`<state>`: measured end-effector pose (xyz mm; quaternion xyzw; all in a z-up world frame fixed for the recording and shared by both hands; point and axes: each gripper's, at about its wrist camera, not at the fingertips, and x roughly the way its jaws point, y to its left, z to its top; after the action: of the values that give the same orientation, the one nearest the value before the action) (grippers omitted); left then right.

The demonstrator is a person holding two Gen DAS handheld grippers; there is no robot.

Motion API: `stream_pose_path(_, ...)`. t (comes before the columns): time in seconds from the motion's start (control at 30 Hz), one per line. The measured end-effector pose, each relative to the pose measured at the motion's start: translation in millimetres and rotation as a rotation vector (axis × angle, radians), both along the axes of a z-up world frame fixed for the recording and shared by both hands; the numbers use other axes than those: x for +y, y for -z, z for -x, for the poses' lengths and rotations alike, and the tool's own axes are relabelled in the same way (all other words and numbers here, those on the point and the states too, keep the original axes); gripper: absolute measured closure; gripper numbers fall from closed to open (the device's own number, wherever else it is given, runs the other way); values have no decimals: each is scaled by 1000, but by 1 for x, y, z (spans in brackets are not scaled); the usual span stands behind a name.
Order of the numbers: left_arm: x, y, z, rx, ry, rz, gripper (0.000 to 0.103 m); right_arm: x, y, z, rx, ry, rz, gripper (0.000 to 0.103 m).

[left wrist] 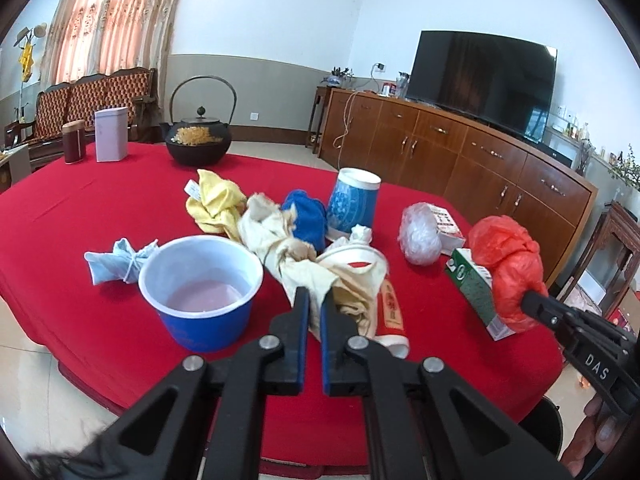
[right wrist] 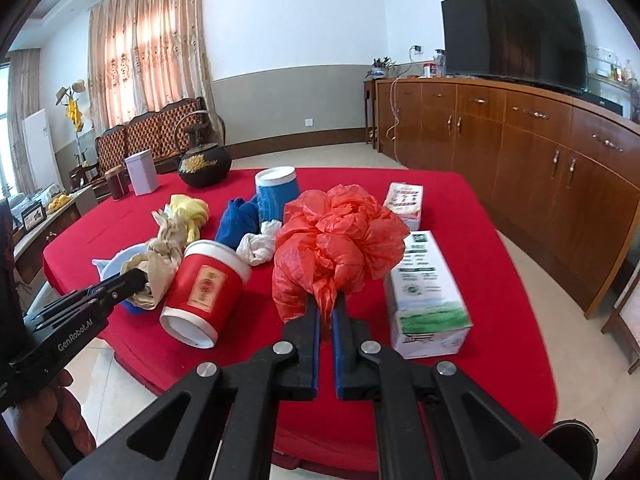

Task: Collect trash
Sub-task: 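Carry the red bag and tan paper over the black bin with both grippers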

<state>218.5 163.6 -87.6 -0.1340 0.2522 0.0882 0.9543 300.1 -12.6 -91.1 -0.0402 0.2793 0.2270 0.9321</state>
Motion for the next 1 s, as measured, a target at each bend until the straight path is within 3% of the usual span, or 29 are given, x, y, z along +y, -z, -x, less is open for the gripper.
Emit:
stream_pose_path(0.33,-6,-16,12,-30,-4,-29,98,-22,-10,18,-5,38,-3,98)
stream_pose_path(0.77,-4,-14,4,-38,17,1,101,-30,-6,21,7,51,-8,98)
stream_pose_path(1.0,-4,-37,4,-113,19,-4,102,-32,-5,12,5,65,-14,98)
